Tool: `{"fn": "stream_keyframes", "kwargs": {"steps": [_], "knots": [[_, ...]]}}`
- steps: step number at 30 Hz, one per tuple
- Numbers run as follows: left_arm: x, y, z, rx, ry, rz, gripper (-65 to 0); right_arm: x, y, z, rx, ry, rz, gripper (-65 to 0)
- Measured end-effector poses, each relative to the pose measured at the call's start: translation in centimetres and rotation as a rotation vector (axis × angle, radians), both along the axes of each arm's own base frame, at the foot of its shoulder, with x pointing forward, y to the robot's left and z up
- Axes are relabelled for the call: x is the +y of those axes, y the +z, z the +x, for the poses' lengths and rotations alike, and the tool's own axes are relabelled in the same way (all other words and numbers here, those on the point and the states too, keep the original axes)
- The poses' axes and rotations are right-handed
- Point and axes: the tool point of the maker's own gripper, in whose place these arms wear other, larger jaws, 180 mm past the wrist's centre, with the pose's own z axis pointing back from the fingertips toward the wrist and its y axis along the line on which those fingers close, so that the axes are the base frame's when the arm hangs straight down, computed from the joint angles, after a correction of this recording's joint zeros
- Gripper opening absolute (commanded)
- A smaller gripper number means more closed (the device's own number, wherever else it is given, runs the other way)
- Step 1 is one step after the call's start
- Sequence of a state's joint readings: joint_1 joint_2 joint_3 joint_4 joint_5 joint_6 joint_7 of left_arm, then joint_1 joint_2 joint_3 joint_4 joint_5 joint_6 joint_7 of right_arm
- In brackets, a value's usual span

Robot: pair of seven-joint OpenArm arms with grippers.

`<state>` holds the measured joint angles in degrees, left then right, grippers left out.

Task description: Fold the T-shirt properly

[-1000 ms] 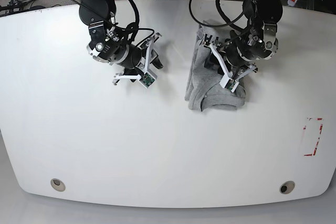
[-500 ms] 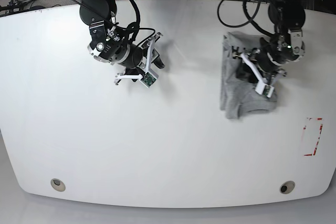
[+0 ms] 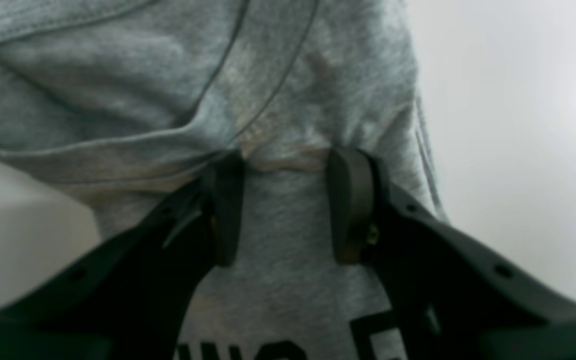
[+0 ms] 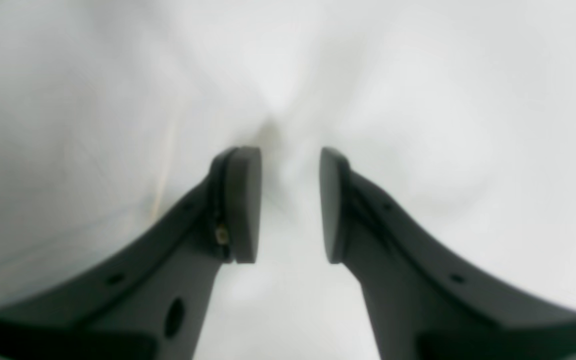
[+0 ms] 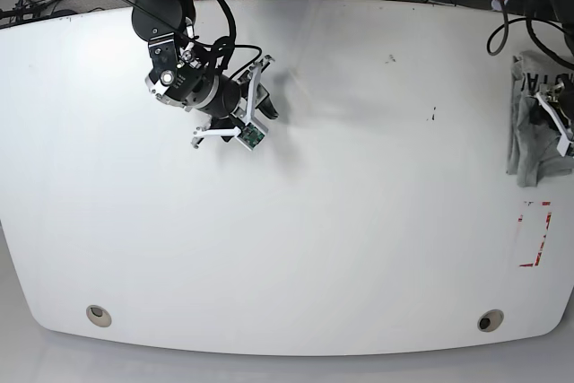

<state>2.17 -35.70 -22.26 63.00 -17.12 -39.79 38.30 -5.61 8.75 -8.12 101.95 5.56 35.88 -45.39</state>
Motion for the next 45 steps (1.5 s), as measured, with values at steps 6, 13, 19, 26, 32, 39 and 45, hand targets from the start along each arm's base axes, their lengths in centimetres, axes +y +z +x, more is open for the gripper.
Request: {"fn": "stream_keyframes", "kwargs": {"steps": [6,13,19,26,32,39,45], "knots": [[4.6,1.7,-0.7,0.045,0.03,0.091,-39.0,0.1,0.3,-0.2,-0.009,0.002,0.004,-47.1],[6.5,5.6,0.7,0.006,-0.002,0.19,-39.0,0.1,0.3,-0.3,-0.008,0.003,0.005,-47.1],[1.9,9.6,3.9,-0.127,-0.153,0.258,-39.2,-0.4,0.4,-0.1,-0.018,-0.006,-0.005,-53.6],[-8.7,8.3,5.1,-0.323,-0.201,0.188,-39.2,-4.0,1.6,2.5,-0.175,-0.125,0.109,-55.2],[-15.5,8.7,5.9,-0.589,-0.097,0.022,-39.0,-8.8,0.2,2.8,-0.275,-0.259,0.143,-55.3],[-21.2,7.5,2.4,-0.707,-0.028,-0.124,-39.2,-13.9,-0.6,0.9,-0.341,-0.414,0.199,-55.3],[-22.4,6.9,-2.6,-0.67,0.046,-0.13,-39.3,-15.1,-2.5,-3.6,-0.263,-0.475,0.219,-55.5]]}}
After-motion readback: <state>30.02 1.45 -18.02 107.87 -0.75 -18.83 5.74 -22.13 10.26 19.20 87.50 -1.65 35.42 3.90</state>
